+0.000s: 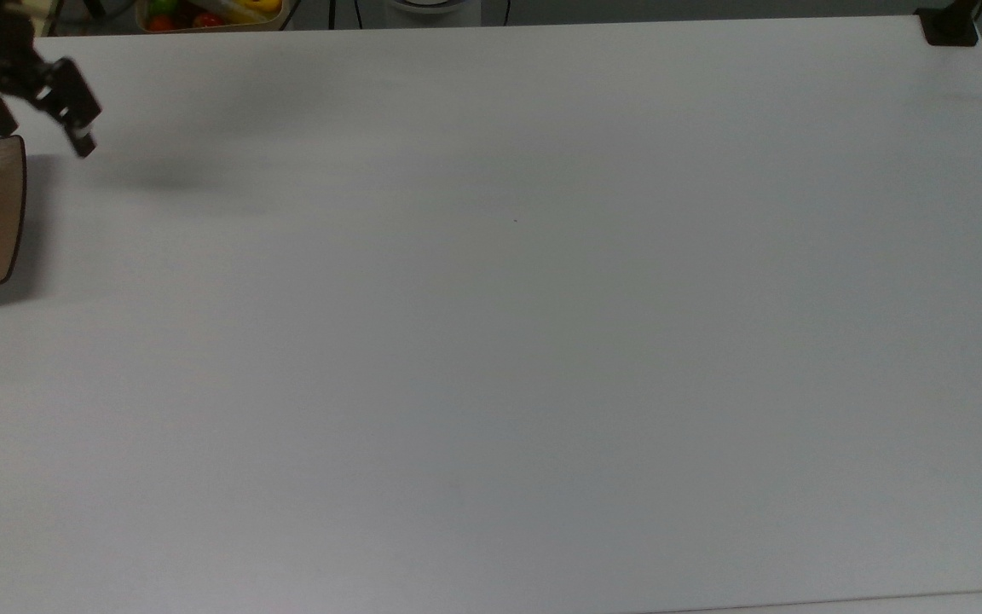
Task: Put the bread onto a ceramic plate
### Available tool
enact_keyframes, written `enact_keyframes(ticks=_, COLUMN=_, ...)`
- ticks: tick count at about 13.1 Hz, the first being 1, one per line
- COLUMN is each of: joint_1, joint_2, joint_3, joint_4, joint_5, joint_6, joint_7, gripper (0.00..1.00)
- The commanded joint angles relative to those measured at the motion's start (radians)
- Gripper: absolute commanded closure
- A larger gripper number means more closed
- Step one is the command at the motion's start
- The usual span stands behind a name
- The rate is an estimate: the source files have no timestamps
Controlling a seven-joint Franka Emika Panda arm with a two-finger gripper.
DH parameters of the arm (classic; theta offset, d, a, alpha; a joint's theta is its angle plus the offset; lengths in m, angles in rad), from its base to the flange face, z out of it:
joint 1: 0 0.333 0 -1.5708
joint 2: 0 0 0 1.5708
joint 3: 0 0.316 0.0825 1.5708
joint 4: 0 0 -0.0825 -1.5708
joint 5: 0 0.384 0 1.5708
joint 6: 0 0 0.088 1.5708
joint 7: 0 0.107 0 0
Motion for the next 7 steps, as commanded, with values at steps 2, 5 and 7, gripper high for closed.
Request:
enact_keyframes(ticks=2, joint_1=-0.001, joint_2=-0.148, joint_3=0.141, joint_4=-0.027, joint_5=-0.17, joint_6=-0.215, joint_7=0.058, gripper=0.0)
enact_keyframes(ticks=5, joint_1=0.002, joint_2=-0.206, joint_3=0.236, joint_4=-0.029, joint_5=-0.216, joint_6=-0.294, joint_7=0.159, gripper=0.0)
enact_keyframes(ticks=7, joint_1=0.025, joint_2=-0.228, joint_3=0.302, joint_4=-0.03, joint_5=-0.256, joint_6=-0.362, joint_7=0.207, gripper=0.0)
